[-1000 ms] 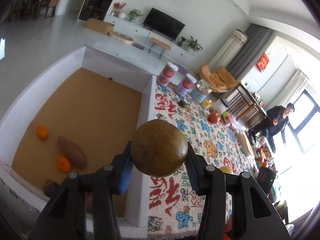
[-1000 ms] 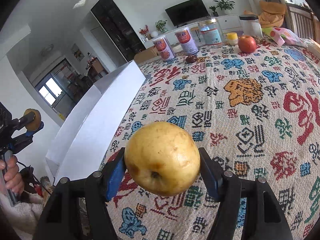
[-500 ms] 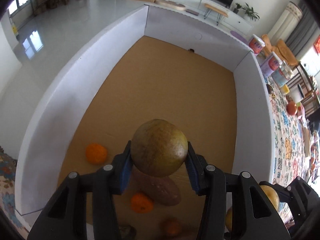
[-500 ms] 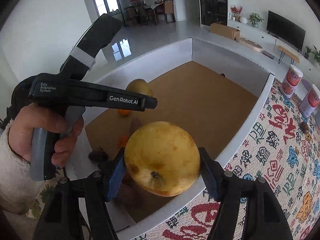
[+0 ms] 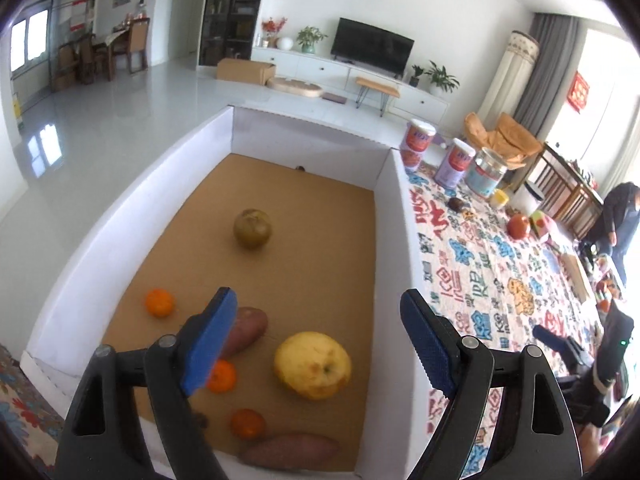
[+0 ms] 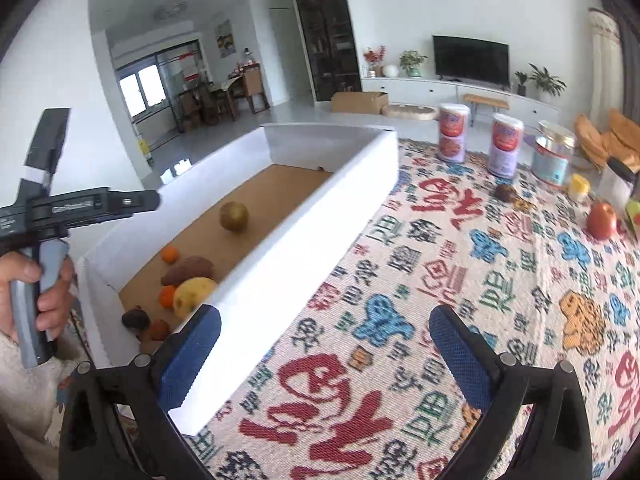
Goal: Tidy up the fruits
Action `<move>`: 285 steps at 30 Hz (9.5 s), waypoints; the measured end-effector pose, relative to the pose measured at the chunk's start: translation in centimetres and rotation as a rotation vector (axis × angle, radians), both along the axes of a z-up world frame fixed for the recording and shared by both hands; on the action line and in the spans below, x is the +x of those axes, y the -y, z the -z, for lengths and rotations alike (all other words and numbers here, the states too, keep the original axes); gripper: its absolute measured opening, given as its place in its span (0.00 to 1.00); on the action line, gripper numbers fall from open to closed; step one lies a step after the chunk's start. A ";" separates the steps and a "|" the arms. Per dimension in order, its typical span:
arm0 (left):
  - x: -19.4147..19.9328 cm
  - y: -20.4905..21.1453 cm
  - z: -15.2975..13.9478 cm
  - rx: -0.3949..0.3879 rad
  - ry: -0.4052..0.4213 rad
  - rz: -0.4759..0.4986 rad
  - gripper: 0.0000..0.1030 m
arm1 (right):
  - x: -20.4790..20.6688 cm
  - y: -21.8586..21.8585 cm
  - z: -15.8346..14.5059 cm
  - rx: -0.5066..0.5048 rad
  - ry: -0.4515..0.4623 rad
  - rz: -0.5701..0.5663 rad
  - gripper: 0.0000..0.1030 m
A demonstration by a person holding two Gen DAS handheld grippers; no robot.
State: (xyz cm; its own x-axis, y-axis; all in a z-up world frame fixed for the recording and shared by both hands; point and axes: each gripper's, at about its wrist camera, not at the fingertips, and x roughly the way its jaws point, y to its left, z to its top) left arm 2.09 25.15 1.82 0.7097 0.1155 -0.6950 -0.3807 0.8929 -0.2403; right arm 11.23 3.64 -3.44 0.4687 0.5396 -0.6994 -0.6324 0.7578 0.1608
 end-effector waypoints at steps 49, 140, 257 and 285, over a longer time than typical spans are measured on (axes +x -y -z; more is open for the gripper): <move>14.4 22.1 12.8 0.202 -0.180 0.352 0.93 | 3.9 22.2 8.2 -0.250 -0.086 0.595 1.00; 19.5 20.8 13.3 0.195 -0.199 0.234 0.97 | 13.6 25.3 7.6 -0.238 -0.110 0.478 1.00; 19.7 20.3 13.3 0.163 -0.254 0.343 0.98 | 8.2 19.7 8.5 -0.252 -0.095 0.500 1.00; 3.9 8.2 -6.3 -0.169 0.016 0.298 0.45 | 6.3 8.0 -2.1 -0.019 -0.205 0.111 0.67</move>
